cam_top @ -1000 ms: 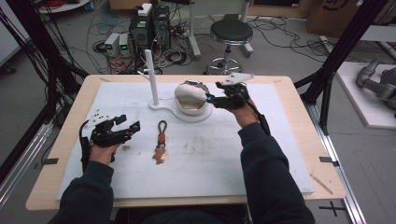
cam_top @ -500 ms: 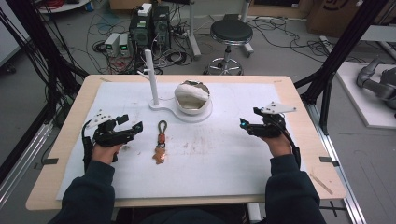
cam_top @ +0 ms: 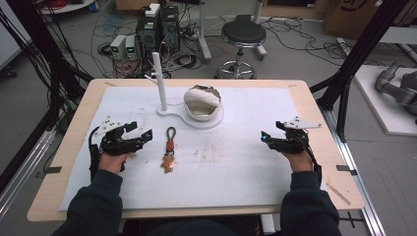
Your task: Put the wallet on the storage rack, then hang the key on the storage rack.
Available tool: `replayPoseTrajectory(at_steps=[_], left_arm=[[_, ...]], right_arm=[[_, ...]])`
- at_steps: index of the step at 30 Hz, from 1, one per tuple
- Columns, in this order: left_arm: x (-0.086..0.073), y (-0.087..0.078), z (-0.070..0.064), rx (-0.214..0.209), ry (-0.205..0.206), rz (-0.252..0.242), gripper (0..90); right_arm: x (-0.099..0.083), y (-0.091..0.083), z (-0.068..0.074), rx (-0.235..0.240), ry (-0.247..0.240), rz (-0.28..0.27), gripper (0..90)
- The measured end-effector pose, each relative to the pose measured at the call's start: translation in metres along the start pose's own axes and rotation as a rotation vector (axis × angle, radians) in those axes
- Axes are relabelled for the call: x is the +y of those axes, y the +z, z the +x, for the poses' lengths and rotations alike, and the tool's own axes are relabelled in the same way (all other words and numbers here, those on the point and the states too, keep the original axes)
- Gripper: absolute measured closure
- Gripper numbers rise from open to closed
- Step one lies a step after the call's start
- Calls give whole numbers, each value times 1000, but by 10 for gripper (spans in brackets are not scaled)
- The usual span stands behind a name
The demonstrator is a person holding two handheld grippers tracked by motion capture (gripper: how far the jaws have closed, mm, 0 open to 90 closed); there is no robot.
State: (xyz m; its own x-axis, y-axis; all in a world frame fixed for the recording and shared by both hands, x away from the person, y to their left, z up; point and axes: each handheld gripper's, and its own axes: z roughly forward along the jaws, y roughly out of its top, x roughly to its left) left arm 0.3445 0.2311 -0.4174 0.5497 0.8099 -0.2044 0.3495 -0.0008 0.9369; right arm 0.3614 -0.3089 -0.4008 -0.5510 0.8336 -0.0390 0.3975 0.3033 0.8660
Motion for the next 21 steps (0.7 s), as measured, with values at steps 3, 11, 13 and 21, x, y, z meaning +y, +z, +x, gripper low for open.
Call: replayPoseTrajectory(at_steps=[3, 11, 13, 21], left_arm=[[-1, 0, 0, 1, -5, 8, 213], [-1, 4, -2, -1, 7, 20, 216], [-1, 4, -3, 0, 7, 17, 216], [0, 2, -3, 7, 3, 10, 216]], right_arm=[[0, 1, 0, -4, 3, 4, 267], [-1, -2, -2, -10, -8, -5, 268], [-1, -4, -3, -12, -4, -9, 267], [-2, -3, -4, -14, -1, -6, 268]])
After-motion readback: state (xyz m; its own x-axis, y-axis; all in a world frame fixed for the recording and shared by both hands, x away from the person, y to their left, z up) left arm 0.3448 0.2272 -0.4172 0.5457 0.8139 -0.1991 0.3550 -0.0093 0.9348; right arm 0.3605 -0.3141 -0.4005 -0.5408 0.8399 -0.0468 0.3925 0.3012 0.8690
